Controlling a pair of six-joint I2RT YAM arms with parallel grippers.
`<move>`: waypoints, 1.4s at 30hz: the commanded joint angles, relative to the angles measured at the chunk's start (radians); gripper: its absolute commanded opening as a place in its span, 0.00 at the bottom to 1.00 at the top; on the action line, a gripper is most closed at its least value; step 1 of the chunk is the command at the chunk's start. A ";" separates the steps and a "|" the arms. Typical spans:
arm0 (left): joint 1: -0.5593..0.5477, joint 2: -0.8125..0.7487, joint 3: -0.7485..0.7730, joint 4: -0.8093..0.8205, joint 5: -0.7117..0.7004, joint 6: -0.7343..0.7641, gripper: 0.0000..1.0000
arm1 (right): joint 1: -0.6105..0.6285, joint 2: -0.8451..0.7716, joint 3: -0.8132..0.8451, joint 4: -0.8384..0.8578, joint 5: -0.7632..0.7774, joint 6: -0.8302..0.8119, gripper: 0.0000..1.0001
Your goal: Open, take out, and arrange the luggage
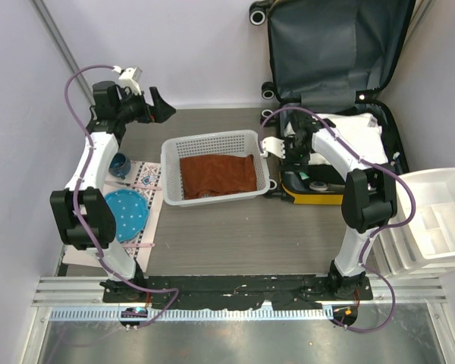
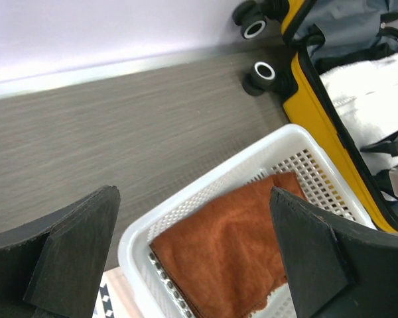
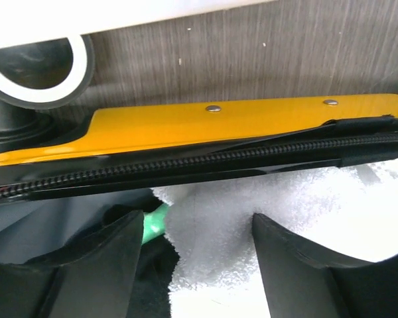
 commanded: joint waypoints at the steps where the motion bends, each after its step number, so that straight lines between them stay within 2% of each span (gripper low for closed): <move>1: 0.000 -0.071 0.011 0.086 -0.032 0.041 1.00 | -0.002 -0.007 0.029 0.045 0.000 -0.010 0.67; 2: -0.001 -0.073 0.014 0.078 0.035 0.086 1.00 | -0.002 -0.004 0.061 0.045 -0.002 0.016 0.56; 4: -0.003 -0.073 0.011 0.083 0.103 0.098 0.99 | -0.008 -0.007 0.083 0.044 -0.007 0.053 0.43; 5: -0.011 -0.071 0.013 0.090 0.129 0.114 1.00 | -0.013 -0.014 0.086 0.045 -0.005 0.053 0.29; 8: -0.090 -0.035 0.089 -0.035 0.074 0.209 1.00 | -0.041 -0.031 0.084 0.050 -0.016 0.071 0.01; 10: -0.144 -0.019 0.108 -0.040 0.063 0.277 1.00 | -0.067 -0.054 0.084 0.047 -0.033 0.084 0.01; 14: -0.201 -0.001 0.061 0.108 0.099 0.231 1.00 | -0.105 -0.102 0.096 0.068 -0.102 0.143 0.01; 19: -0.300 0.054 0.016 0.176 0.166 0.225 1.00 | -0.183 -0.119 0.162 0.104 -0.250 0.363 0.01; 24: -0.473 0.145 -0.021 0.418 0.103 0.219 1.00 | -0.248 -0.111 0.190 0.159 -0.313 0.513 0.01; 30: -0.633 0.326 0.069 0.620 0.042 0.219 1.00 | -0.309 -0.111 0.193 0.214 -0.359 0.628 0.01; 35: -0.689 0.484 0.207 0.676 0.002 0.219 0.99 | -0.326 -0.133 0.184 0.223 -0.379 0.644 0.01; 42: -0.730 0.616 0.336 0.721 -0.058 0.269 1.00 | -0.334 -0.159 0.161 0.219 -0.401 0.637 0.01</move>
